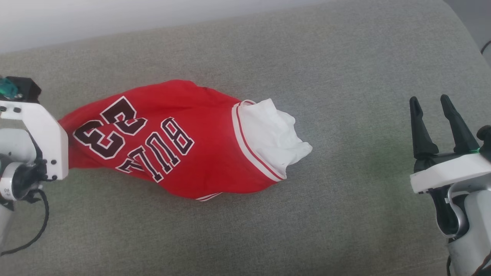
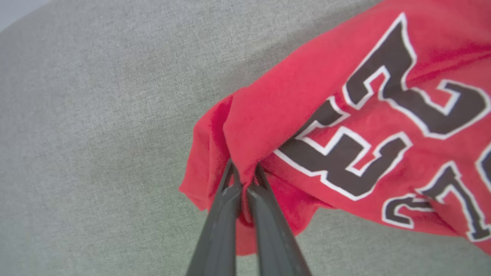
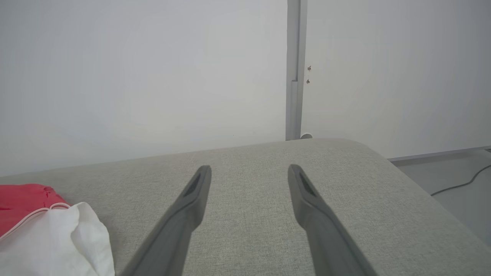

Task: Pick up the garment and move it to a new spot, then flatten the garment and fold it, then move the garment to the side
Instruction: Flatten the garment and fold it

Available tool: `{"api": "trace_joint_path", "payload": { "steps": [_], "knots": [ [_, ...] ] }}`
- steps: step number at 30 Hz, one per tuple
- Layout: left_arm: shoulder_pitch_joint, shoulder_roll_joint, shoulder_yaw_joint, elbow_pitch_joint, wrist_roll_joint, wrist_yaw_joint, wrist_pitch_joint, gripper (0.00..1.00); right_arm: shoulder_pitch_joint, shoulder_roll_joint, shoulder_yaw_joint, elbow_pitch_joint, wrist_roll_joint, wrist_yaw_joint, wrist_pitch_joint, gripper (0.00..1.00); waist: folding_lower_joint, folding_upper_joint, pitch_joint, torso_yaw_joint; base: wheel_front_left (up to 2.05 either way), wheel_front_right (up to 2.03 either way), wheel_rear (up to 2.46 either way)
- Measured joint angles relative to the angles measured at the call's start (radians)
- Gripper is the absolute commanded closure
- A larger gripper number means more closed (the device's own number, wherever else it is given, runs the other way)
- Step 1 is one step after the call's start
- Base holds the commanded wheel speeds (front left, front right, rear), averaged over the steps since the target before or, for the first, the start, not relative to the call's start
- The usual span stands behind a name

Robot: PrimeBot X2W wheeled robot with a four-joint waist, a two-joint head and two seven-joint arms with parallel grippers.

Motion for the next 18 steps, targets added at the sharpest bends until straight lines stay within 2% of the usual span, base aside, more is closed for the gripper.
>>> {"api": "trace_joint_path", "payload": {
  "steps": [5, 7, 13, 14, 18],
  "knots": [
    [-0.012, -0.022, 0.010, -0.077, -0.013, -0.001, -0.033, 1.00, 0.001, 0.001, -0.004, -0.002, 0.000, 0.000, 0.005, 0.00, 0.0000, 0.0000, 0.005, 0.005, 0.00, 0.00, 0.00],
    [-0.037, -0.049, -0.007, -0.110, -0.009, -0.007, -0.036, 1.00, 0.001, 0.001, -0.005, -0.003, 0.000, 0.000, 0.006, 0.00, 0.0000, 0.0000, 0.004, 0.007, 0.00, 0.00, 0.00],
    [-0.141, -0.166, -0.111, -0.169, 0.019, -0.077, -0.051, 1.00, 0.001, 0.002, -0.006, -0.003, 0.000, 0.000, 0.009, 0.00, 0.0000, 0.0000, 0.000, 0.007, 0.00, 0.00, 0.00],
    [-0.141, -0.166, -0.111, -0.169, 0.019, -0.077, -0.051, 1.00, 0.001, 0.002, -0.006, -0.003, 0.000, 0.000, 0.009, 0.00, 0.0000, 0.0000, 0.000, 0.007, 0.00, 0.00, 0.00],
    [-0.199, -0.260, -0.187, -0.152, 0.036, -0.129, -0.061, 1.00, 0.001, 0.006, 0.002, -0.003, -0.001, 0.000, 0.015, 0.00, 0.0000, 0.0000, 0.000, -0.001, 0.00, 0.00, 0.00]
  ]
}}
